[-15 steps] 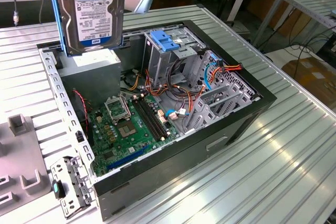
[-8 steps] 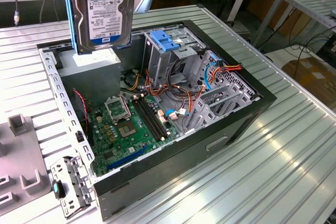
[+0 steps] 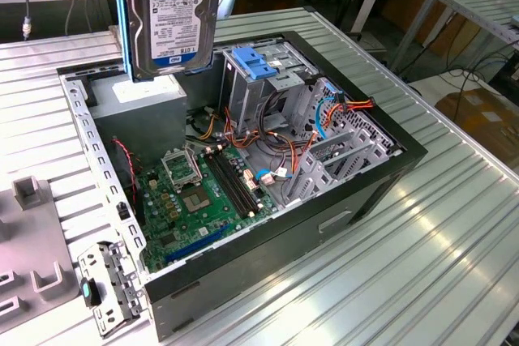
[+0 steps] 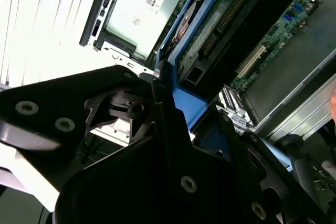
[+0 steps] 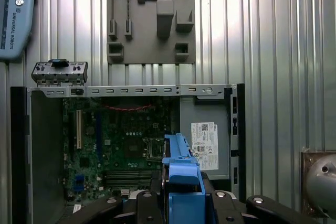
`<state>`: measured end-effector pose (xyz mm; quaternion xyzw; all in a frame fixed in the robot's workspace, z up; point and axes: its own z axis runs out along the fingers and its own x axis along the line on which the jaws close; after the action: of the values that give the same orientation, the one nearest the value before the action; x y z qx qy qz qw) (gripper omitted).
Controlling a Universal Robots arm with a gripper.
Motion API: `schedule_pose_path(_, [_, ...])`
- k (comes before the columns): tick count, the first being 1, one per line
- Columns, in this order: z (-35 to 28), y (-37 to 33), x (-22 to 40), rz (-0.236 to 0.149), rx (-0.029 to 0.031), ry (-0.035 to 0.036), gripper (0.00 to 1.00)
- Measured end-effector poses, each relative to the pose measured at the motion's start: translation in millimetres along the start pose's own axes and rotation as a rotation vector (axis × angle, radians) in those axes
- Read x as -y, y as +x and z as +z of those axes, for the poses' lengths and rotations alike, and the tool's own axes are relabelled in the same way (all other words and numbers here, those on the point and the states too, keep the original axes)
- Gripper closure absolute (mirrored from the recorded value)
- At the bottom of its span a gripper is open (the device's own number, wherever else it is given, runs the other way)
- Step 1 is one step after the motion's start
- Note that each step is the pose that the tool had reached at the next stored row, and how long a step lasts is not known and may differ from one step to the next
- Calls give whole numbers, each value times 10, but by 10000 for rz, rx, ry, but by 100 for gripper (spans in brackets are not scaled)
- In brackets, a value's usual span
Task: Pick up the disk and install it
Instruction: 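Pick up the disk, then insert the disk into the insertion slot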
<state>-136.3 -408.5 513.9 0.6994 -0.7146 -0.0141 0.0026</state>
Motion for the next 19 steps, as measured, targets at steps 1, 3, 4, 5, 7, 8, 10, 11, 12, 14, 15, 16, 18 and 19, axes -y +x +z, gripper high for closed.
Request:
schedule_pose_path(1, [0, 0, 3, -1, -1, 0, 63])
schedule_pose_path(3, [0, 0, 7, -1, 0, 0, 63])
schedule_pose_path(4, [-1, 1, 8, -2, -1, -1, 63])
schedule_pose_path(5, [-1, 3, 8, -2, -1, -1, 63])
schedule_pose_path(7, [-1, 12, 8, -2, -1, 0, 63])
schedule_pose_path(8, [0, 15, 8, -2, 0, 0, 63])
schedule_pose_path(10, [0, 19, 8, -1, 0, 0, 63])
schedule_pose_path(11, [-1, 21, 8, -1, 0, 0, 63])
schedule_pose_path(12, [-1, 23, 8, -1, -1, -1, 63])
schedule_pose_path(14, [0, 27, 8, -2, 0, 0, 63])
schedule_pose_path(15, [-1, 29, 9, -1, 0, 0, 63])
schedule_pose_path(16, [-1, 31, 9, -1, 0, 0, 63])
schedule_pose_path(18, [-1, 47, 10, -3, -1, -1, 63])
schedule_pose_path(19, [-2, 52, 11, -1, -1, -1, 63])
